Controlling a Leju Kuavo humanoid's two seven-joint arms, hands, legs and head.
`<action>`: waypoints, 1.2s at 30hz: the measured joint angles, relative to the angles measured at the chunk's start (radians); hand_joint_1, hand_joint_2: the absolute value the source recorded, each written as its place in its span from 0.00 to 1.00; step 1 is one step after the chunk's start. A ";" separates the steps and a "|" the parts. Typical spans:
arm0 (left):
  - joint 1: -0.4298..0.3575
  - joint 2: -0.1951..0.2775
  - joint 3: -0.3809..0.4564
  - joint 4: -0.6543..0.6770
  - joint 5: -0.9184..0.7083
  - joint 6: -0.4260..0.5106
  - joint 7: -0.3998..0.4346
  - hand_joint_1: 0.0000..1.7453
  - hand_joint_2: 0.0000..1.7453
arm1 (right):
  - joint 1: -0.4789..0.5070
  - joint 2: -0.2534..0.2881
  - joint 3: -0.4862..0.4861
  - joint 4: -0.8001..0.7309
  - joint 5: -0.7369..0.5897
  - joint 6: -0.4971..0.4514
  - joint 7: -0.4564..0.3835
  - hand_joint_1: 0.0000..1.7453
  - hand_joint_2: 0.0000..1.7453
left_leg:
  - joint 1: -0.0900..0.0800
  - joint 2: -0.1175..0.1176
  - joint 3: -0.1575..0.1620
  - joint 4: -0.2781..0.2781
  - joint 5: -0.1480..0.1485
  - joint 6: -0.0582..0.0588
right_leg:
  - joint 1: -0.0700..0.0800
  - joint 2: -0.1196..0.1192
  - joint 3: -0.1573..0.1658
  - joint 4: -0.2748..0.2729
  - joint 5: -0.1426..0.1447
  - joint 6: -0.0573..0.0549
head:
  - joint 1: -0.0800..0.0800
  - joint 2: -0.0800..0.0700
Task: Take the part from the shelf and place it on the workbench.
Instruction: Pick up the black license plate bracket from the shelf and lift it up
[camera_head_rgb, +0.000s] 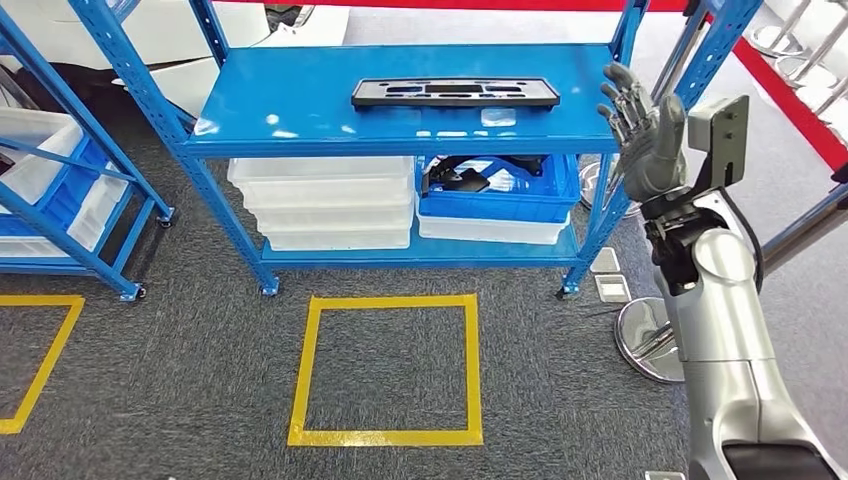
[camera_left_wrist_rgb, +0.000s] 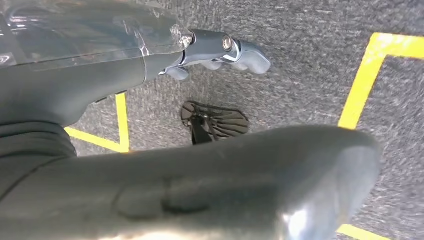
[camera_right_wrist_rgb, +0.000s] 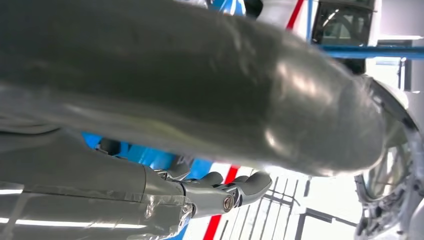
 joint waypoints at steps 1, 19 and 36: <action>0.000 0.000 0.000 0.000 0.000 0.000 0.000 0.00 0.00 | 0.002 0.000 -0.001 -0.002 0.000 0.001 0.002 0.00 0.00 | -0.001 0.000 0.000 0.001 -0.002 -0.005 | 0.003 0.002 0.002 -0.001 -0.006 -0.007 | 0.000 0.000; 0.001 -0.004 -0.001 0.004 -0.001 0.001 0.006 0.00 0.00 | 0.003 0.000 -0.006 -0.022 0.001 0.040 0.004 0.00 0.00 | -0.005 0.002 -0.051 -0.002 0.049 0.002 | 0.002 0.002 0.075 -0.021 -0.064 -0.010 | -0.051 0.000; -0.007 -0.015 -0.001 0.004 -0.007 0.001 0.006 0.00 0.00 | 0.036 0.070 0.035 -0.033 0.065 0.050 -0.016 0.00 0.00 | -0.002 -0.001 -0.024 0.050 -0.028 -0.029 | 0.003 0.000 0.025 -0.030 -0.008 -0.042 | -0.011 0.000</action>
